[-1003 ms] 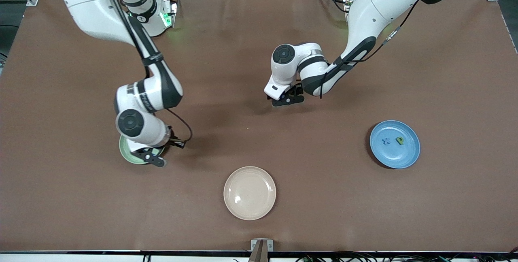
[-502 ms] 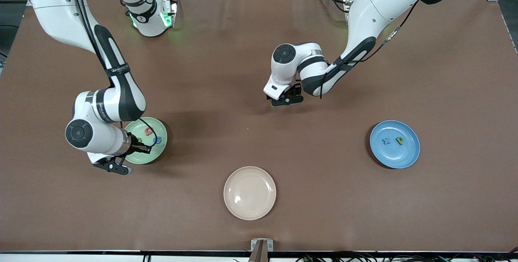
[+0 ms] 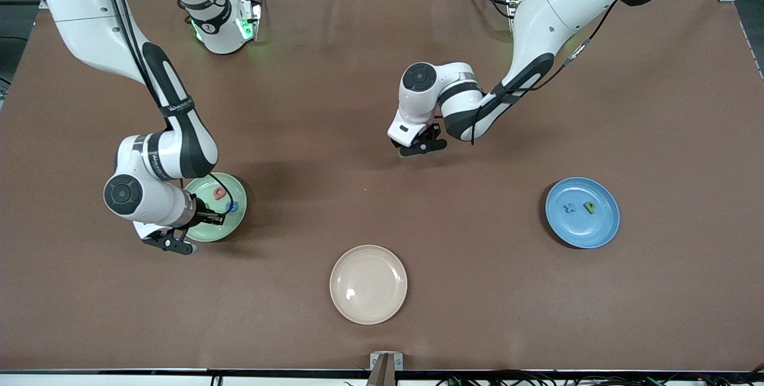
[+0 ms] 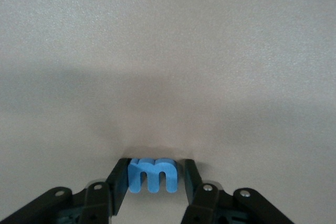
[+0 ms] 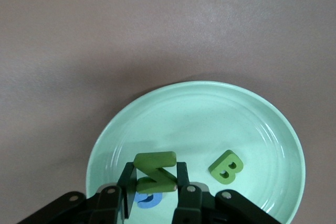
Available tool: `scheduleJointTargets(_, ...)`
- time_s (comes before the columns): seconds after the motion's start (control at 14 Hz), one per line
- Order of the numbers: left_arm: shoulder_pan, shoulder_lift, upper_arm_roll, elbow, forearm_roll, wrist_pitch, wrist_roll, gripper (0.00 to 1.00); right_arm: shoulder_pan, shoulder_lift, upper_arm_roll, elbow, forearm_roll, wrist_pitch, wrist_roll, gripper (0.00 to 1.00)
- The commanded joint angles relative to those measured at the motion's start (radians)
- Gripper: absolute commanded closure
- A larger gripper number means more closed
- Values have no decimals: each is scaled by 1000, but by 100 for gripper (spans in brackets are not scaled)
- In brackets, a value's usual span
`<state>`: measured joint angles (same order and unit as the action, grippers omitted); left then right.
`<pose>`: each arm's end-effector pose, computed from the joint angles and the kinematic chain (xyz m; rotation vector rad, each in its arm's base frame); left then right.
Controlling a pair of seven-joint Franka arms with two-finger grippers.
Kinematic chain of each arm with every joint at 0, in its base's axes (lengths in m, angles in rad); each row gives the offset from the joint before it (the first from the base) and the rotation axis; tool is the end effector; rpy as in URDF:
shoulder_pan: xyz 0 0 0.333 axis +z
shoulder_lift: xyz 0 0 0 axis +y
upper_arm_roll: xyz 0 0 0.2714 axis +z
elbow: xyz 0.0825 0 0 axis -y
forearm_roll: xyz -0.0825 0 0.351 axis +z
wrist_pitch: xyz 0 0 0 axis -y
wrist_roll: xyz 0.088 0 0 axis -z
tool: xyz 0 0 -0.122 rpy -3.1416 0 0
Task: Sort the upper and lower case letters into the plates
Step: 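Release the N on the green plate while the left drops the m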
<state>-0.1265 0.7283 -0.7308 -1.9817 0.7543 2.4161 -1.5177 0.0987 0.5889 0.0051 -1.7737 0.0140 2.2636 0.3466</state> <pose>0.3628 -0.4219 0.1481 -3.1198 -0.2954 -0.0127 0.5969 0.0626 0.1909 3.1035 -0.3947 -0.1557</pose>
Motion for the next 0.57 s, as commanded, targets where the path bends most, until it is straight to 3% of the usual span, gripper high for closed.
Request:
scheduleJointTargets(0.0,2,0,4,-9,25,6,-27,65,-37,-12,19,-48,-16,42,-34,99)
scheduleJointTargets(0.29,11,-3,2,-11,25,5,-29,76,-37,-12,19,-105,-16,114,-35,99)
scheduleJointTargets(0.5,19,-38,-6,-9,23,-6,-25,77,-39,-12,21,-113,-16,119,-35,98)
